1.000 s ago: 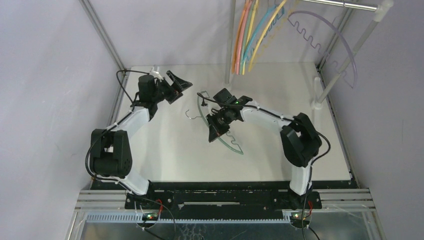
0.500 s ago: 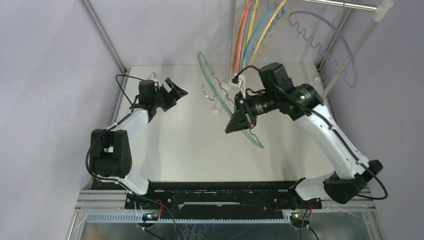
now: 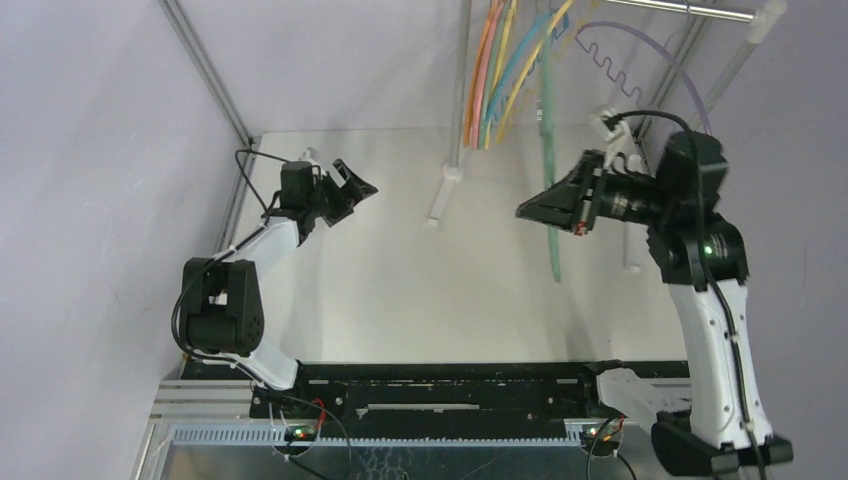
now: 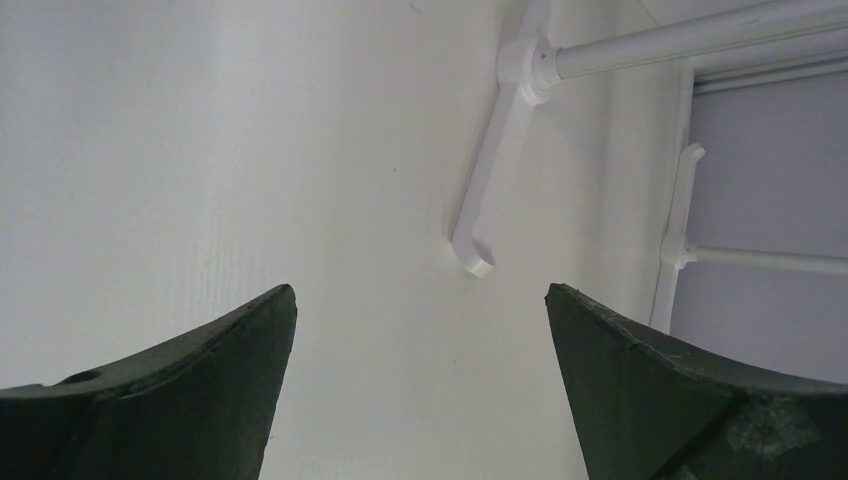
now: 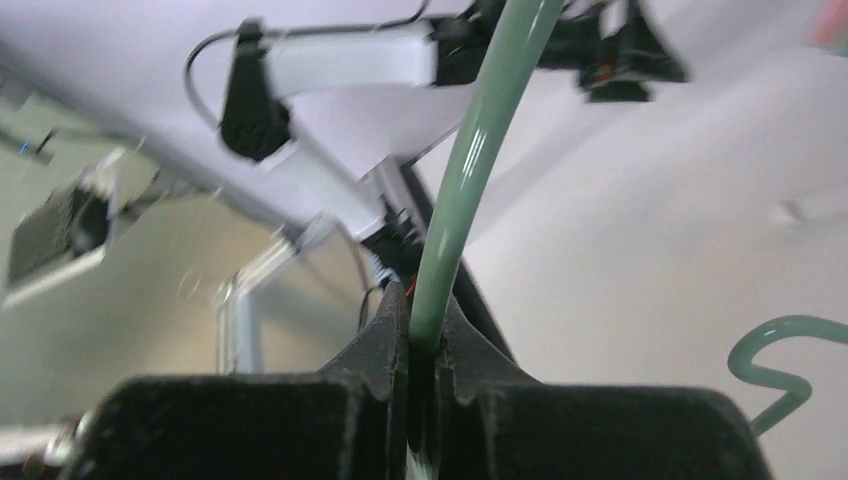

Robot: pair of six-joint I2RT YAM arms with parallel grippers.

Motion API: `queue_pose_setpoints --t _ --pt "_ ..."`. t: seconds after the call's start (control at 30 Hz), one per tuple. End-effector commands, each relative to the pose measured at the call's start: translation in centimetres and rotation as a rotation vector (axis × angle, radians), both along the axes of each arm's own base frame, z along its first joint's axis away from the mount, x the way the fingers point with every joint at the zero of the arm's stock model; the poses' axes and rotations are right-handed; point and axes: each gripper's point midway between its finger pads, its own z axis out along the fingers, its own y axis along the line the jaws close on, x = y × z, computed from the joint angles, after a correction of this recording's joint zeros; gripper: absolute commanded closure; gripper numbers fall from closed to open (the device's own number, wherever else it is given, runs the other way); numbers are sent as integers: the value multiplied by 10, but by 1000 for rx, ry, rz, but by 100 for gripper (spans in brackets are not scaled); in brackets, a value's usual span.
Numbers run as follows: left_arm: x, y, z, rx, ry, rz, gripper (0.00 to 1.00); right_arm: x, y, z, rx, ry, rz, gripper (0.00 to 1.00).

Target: Organize the hangers

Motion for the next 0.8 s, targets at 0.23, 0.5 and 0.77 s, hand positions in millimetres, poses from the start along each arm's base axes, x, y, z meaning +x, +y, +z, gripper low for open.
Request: queue_pose_setpoints --t 0.23,0.5,0.77 --pt "7 -21 6 -1 -29 -58 1 36 -40 8 44 -65 -302 100" --pt "10 -27 3 -13 -17 -84 1 106 -74 6 135 -31 -539 100" --pt "14 -29 2 -26 -17 -91 1 145 -79 11 183 -39 -570 100"
